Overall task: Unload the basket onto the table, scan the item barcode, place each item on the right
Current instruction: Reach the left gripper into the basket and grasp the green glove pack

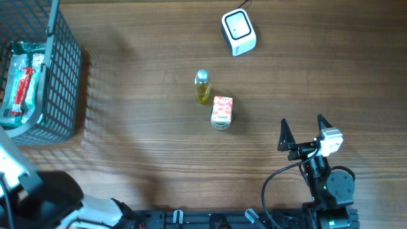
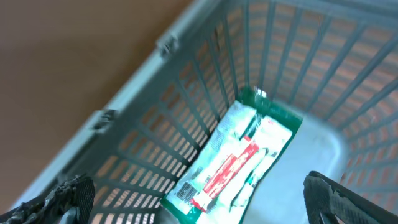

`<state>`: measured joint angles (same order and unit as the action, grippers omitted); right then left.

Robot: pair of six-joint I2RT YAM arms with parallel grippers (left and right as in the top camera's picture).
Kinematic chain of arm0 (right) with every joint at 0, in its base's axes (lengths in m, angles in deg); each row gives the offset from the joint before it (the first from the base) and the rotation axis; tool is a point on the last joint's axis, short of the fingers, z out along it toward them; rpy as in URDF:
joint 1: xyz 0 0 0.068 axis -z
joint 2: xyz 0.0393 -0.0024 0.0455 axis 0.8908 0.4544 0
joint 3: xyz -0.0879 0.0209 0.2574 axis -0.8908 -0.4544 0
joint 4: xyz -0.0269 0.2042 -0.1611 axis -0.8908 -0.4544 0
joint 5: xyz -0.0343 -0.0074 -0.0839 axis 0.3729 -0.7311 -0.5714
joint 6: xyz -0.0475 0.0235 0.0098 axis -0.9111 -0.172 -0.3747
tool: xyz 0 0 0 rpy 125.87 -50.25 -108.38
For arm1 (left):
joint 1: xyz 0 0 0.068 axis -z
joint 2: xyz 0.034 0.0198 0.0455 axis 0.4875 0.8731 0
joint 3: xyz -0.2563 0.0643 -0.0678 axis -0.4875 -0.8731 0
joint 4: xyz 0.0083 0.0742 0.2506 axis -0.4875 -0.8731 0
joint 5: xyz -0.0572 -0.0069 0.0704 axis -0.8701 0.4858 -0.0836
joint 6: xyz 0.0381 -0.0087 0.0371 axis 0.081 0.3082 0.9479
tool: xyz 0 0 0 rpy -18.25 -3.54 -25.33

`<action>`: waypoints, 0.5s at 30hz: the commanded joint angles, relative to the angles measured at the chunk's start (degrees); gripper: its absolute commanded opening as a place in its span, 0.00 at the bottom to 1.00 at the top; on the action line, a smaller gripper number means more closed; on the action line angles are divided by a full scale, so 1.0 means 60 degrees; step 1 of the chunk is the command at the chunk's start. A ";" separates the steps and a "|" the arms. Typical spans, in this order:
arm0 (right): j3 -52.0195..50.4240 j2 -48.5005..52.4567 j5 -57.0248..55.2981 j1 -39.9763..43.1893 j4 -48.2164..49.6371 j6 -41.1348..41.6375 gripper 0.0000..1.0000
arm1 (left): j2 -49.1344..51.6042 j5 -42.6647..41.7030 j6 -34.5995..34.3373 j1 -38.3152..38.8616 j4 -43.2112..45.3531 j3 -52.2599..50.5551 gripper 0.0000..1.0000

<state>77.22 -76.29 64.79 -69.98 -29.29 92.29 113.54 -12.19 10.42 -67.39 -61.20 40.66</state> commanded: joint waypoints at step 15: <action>-0.0007 -0.0018 0.0146 0.0004 0.0026 -0.0051 1.00 | 0.4583 -0.2076 0.3311 -0.0528 0.0379 0.0040 1.00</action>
<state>77.22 -76.29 64.79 -69.98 -29.27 92.29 138.07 -23.06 27.43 -70.17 -60.50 40.64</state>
